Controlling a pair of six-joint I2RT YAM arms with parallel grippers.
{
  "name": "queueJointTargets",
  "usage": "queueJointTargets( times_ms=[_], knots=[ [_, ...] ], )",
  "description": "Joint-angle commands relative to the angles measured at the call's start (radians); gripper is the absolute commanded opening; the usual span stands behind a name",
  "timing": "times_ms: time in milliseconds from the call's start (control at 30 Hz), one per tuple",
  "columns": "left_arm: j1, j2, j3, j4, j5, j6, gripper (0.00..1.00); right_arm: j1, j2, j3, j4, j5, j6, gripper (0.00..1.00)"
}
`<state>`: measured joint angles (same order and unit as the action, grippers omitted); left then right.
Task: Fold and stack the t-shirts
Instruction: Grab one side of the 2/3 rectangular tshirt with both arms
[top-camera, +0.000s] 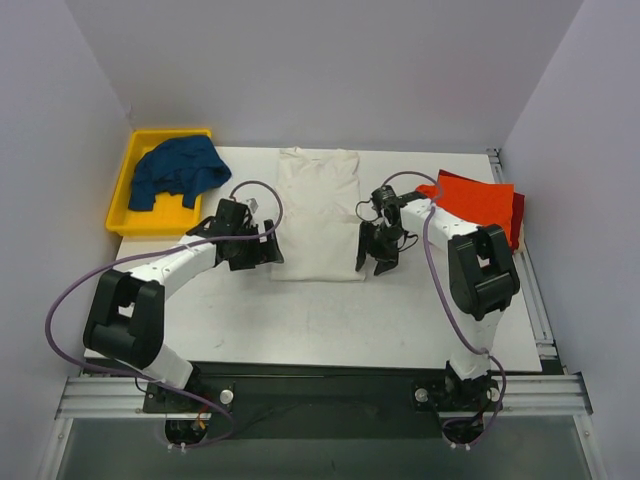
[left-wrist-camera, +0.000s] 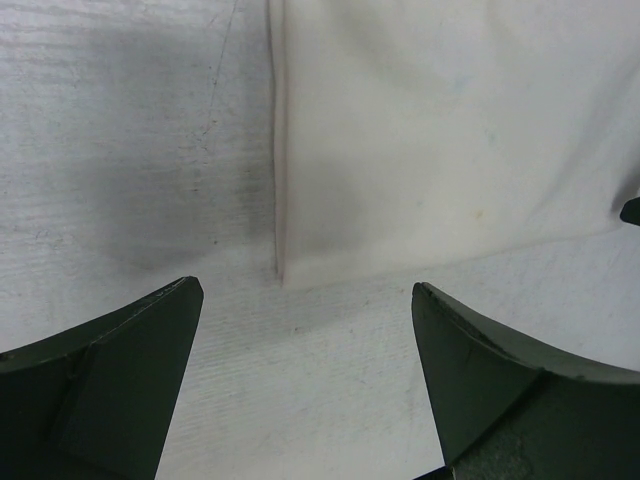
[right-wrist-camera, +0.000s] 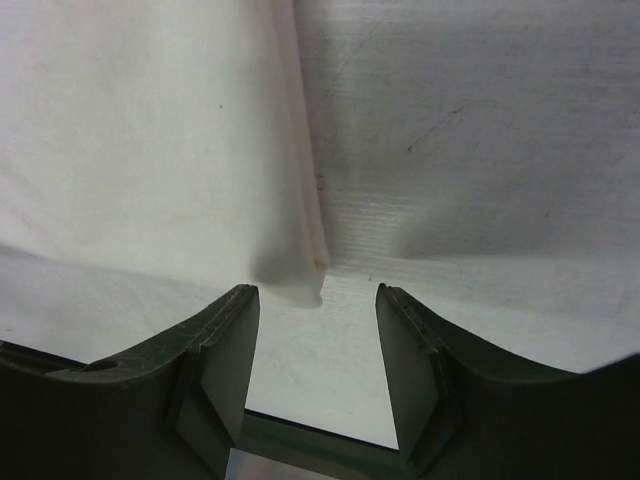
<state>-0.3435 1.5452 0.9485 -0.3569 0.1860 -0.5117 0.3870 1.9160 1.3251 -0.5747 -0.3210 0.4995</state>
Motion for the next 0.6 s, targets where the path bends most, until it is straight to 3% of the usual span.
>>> queueJointTargets(
  times_ms=[0, 267, 567],
  knots=[
    [-0.002, 0.019, 0.003, -0.028, -0.032, 0.016, 0.97, -0.003, -0.014, -0.017, 0.001, 0.028, 0.008, 0.49],
    [-0.012, 0.016, -0.010, -0.042, -0.053, 0.007, 0.97, 0.015, 0.009, -0.040, 0.004, 0.017, 0.011, 0.37],
    [-0.026, 0.055, -0.016, -0.039, -0.052, -0.005, 0.97, 0.016, 0.043, -0.056, 0.003, 0.010, 0.014, 0.31]
  ],
)
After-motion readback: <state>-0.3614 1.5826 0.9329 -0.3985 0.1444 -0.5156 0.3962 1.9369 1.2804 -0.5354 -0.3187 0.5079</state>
